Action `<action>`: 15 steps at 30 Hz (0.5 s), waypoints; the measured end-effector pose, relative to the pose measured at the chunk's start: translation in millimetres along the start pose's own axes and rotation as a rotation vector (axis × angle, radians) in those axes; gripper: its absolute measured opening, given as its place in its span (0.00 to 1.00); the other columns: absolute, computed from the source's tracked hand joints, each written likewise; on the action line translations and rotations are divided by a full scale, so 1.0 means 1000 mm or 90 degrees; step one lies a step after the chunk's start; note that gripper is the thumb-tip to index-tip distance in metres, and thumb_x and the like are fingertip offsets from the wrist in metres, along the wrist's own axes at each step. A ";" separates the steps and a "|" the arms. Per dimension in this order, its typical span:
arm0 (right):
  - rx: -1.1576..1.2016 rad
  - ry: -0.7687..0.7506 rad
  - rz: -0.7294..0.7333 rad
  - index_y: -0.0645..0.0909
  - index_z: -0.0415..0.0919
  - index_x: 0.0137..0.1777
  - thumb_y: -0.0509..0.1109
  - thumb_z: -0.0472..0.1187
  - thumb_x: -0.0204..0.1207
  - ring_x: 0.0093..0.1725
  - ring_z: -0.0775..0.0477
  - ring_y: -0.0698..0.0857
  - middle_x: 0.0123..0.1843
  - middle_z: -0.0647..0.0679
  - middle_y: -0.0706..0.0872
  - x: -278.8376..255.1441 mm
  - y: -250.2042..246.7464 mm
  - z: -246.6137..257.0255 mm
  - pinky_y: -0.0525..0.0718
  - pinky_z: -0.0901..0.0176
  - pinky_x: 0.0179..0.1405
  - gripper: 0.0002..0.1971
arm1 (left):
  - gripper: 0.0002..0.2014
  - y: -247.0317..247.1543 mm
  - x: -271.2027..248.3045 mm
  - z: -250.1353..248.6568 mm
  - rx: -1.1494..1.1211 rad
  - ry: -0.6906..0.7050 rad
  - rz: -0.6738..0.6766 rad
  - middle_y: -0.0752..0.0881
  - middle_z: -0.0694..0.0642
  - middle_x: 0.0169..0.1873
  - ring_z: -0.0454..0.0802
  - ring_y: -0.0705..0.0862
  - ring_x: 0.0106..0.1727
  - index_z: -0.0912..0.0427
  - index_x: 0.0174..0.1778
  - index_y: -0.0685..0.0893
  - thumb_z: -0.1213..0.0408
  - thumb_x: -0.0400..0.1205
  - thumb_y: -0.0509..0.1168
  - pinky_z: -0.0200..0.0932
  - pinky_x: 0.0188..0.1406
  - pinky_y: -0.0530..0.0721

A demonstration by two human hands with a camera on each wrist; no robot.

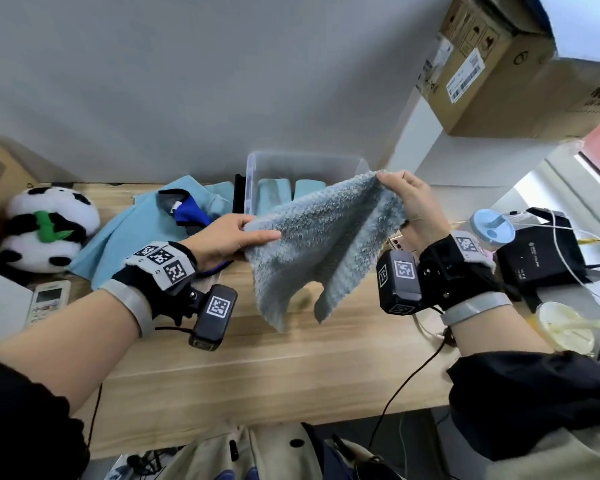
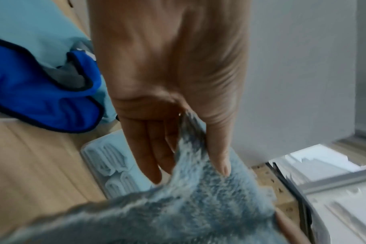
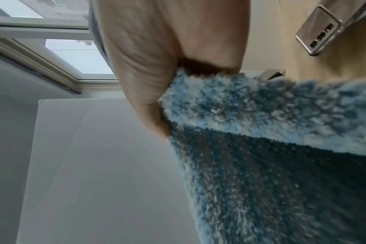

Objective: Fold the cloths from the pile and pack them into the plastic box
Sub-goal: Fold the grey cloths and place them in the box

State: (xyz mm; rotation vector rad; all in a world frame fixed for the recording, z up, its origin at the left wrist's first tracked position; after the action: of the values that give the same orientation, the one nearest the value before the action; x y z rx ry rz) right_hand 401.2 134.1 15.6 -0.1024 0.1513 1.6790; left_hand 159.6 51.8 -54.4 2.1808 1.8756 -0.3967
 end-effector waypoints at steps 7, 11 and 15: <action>-0.116 -0.076 -0.050 0.70 0.48 0.32 0.76 0.42 0.71 0.32 0.59 0.82 0.32 0.49 0.79 0.012 -0.014 0.010 0.75 0.57 0.42 0.16 | 0.05 -0.037 0.004 -0.030 -0.167 0.100 -0.164 0.87 0.54 0.40 0.49 0.84 0.44 0.56 0.45 0.82 0.70 0.78 0.68 0.53 0.60 0.79; -0.110 -0.158 -0.060 0.68 0.47 0.34 0.71 0.39 0.77 0.32 0.61 0.76 0.32 0.52 0.75 0.007 -0.015 0.030 0.71 0.64 0.38 0.15 | 0.10 -0.041 -0.003 -0.053 -0.247 0.152 -0.157 0.90 0.50 0.38 0.48 0.85 0.44 0.54 0.46 0.84 0.74 0.78 0.65 0.53 0.62 0.79; -0.120 -0.184 -0.011 0.70 0.49 0.34 0.73 0.48 0.73 0.36 0.57 0.73 0.33 0.54 0.74 -0.005 -0.011 0.030 0.69 0.63 0.38 0.14 | 0.18 -0.040 -0.003 -0.047 -0.305 0.117 -0.100 0.90 0.52 0.46 0.46 0.88 0.46 0.56 0.61 0.82 0.76 0.78 0.62 0.45 0.50 0.88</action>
State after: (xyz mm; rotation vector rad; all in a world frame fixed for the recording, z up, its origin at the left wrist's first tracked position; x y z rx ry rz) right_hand 413.7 135.8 45.6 -0.0015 -0.2255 1.6695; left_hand 122.2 71.1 -9.3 1.8055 1.9858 0.2198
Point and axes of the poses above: each hand's wrist, its own x-axis towards the middle knuckle, its own y-axis out of the palm, z = x × y, the point moved 9 cm from there along x, towards the middle knuckle
